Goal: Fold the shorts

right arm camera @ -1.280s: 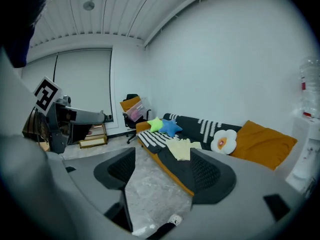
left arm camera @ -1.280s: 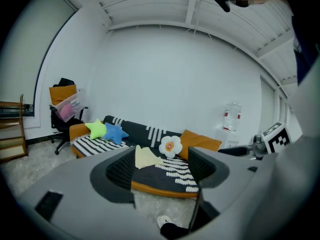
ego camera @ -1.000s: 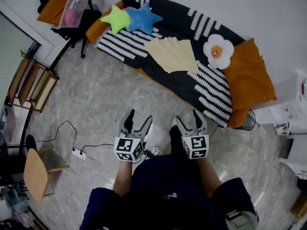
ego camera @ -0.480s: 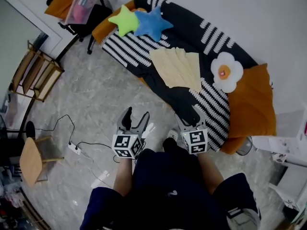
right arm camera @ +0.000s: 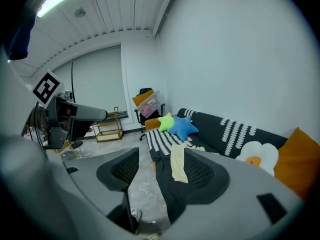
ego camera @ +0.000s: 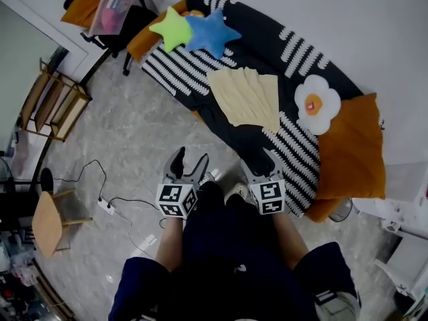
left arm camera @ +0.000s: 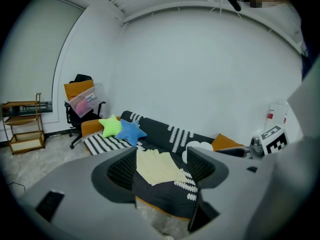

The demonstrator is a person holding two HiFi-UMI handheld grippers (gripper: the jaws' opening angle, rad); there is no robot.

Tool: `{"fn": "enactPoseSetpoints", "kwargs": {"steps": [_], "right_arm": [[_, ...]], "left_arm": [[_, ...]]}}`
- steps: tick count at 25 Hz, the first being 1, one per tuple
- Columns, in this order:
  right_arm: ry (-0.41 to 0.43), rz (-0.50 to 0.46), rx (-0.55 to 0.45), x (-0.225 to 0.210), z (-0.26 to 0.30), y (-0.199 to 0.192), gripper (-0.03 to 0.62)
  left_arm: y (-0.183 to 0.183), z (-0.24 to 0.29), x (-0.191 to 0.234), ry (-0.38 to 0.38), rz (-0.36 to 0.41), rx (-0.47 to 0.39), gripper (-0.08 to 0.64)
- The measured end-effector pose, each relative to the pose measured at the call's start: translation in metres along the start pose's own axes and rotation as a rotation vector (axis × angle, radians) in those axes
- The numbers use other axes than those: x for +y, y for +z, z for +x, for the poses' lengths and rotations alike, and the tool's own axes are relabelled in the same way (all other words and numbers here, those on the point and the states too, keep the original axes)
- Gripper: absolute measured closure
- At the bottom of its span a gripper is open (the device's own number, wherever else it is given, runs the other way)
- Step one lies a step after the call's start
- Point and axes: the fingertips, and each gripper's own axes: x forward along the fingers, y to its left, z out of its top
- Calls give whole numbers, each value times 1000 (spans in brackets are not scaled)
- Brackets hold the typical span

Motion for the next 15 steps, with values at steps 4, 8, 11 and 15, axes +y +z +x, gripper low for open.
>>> {"fn": "enactPoseSetpoints", "kwargs": {"steps": [4, 8, 11, 15], "right_arm": [[-32, 11, -11, -11, 8, 10, 311], [-102, 43, -28, -28, 18, 19, 318], [-158, 91, -24, -41, 33, 23, 322], [-223, 147, -3, -59, 69, 32, 336]], "left_arm": [[8, 19, 5, -24, 14, 13, 250], [15, 49, 10, -85, 60, 37, 252], [24, 82, 23, -131, 97, 54, 255], [40, 138, 45, -200, 211, 93, 268]]}}
